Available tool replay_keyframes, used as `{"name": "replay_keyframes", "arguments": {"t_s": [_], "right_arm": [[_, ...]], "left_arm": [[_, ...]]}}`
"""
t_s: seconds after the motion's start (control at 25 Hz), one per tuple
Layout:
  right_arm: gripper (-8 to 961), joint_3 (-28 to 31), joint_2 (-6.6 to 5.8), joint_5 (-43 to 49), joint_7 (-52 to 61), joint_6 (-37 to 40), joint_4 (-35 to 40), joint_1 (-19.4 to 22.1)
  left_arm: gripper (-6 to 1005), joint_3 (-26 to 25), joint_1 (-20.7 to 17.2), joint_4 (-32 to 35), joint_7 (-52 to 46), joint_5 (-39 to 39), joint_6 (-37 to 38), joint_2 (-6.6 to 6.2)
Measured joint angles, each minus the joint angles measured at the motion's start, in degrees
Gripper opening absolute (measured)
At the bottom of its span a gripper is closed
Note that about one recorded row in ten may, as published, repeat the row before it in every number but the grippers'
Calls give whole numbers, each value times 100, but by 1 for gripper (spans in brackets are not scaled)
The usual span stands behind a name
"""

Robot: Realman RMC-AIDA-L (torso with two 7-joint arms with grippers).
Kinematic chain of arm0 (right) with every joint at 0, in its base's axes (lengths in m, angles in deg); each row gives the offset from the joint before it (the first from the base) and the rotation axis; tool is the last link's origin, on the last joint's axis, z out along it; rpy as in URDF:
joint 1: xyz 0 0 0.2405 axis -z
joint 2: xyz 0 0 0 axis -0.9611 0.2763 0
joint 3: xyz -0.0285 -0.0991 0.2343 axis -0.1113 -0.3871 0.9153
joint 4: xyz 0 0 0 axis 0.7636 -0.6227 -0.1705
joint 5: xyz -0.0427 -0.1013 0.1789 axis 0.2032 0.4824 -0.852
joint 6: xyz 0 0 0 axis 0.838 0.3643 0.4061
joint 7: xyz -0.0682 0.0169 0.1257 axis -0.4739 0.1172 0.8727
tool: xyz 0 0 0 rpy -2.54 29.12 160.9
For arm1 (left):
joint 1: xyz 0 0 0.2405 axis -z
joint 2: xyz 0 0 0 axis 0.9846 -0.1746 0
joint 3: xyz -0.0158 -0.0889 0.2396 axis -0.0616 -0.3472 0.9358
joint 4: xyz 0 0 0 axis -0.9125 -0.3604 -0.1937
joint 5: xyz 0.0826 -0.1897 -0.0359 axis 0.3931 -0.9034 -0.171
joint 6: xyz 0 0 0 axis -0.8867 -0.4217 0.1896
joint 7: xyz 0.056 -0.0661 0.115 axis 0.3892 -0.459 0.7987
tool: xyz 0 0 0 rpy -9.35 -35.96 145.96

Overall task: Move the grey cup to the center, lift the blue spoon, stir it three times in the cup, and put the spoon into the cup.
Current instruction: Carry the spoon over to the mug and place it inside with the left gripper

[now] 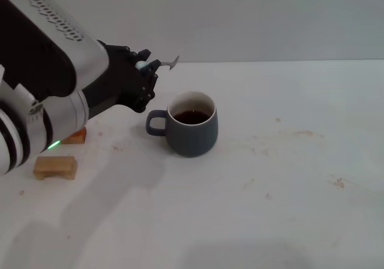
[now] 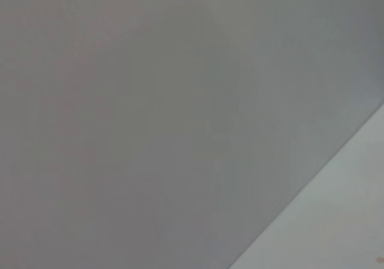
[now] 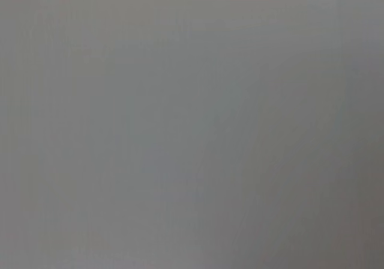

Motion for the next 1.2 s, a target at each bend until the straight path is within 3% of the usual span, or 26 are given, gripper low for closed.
{"name": "replay_keyframes", "arguments": {"t_s": [0.08,0.2,0.8,1.2], "right_arm": [[-2,0,4,0,0,-1,0,17],[-2,0,5,0,0,-2,-1,54],[-2,-11,17,-89,0,-3,-27,177],[-2,-44,22,-97,0,32,-83,215]], "left_arm": [[149,-113,-10,-97,289,0,-332,194],[149,-210,-4,-165,562,-10,-688,376],[150,-170,224,-128,611,-33,-1203,405],[151,-229,578,506,622,-37,-1158,404]]}}
